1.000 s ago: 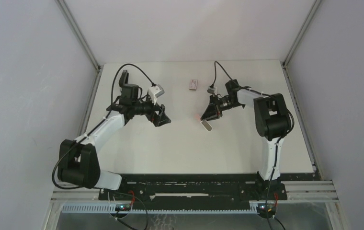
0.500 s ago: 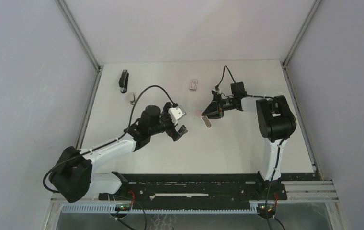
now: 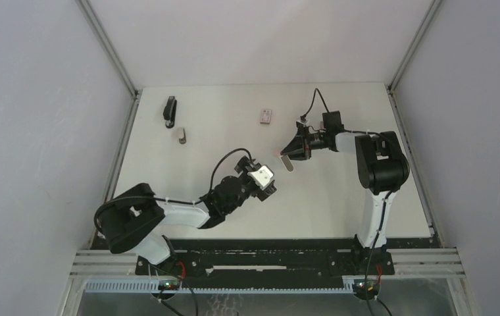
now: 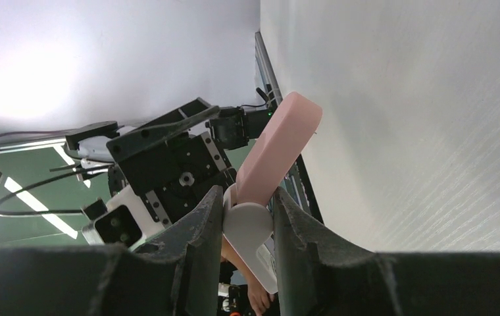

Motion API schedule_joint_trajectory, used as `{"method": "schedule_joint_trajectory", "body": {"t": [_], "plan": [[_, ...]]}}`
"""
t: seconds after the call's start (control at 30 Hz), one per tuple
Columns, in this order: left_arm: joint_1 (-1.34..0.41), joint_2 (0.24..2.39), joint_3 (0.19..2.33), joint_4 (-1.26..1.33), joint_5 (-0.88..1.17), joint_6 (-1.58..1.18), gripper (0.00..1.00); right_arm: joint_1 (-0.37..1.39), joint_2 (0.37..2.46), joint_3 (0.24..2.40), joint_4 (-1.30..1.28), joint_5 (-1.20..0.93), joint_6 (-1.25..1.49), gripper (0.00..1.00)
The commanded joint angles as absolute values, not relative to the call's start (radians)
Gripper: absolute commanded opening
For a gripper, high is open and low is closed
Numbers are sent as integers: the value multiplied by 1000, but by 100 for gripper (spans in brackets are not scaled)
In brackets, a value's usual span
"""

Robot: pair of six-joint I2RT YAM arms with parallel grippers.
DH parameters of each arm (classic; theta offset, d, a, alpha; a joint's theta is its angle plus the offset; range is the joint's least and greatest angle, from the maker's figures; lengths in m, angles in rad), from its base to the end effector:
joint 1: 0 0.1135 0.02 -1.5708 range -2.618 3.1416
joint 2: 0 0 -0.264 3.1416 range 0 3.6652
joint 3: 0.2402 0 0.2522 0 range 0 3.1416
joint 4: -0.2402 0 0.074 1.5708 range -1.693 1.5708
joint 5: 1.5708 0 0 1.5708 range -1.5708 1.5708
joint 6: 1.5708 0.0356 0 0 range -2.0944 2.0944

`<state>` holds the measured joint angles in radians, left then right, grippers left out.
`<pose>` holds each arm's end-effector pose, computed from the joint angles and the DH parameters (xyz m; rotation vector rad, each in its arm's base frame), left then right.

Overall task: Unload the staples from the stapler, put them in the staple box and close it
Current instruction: Unload the staple at the center of the board.

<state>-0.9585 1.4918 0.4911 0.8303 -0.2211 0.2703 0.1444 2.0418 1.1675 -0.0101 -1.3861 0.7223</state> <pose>0.1725 -0.2320 0.1844 0.8699 1.5153 -0.3127 0.3849 0.0913 0.1370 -0.0011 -2.3476 -2.0340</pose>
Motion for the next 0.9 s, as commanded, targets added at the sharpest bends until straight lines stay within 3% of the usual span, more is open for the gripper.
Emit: {"method": "schedule_joint_trajectory", "body": {"t": [0.0,0.87], "plan": [[-1013,1548,480,1126,-382,342,100,141,2010,1181,23,-1413,735,23],[-1049,1731,554,1286,-449,401,100,232,1954,1180,-18,-1453,715,22]]}}
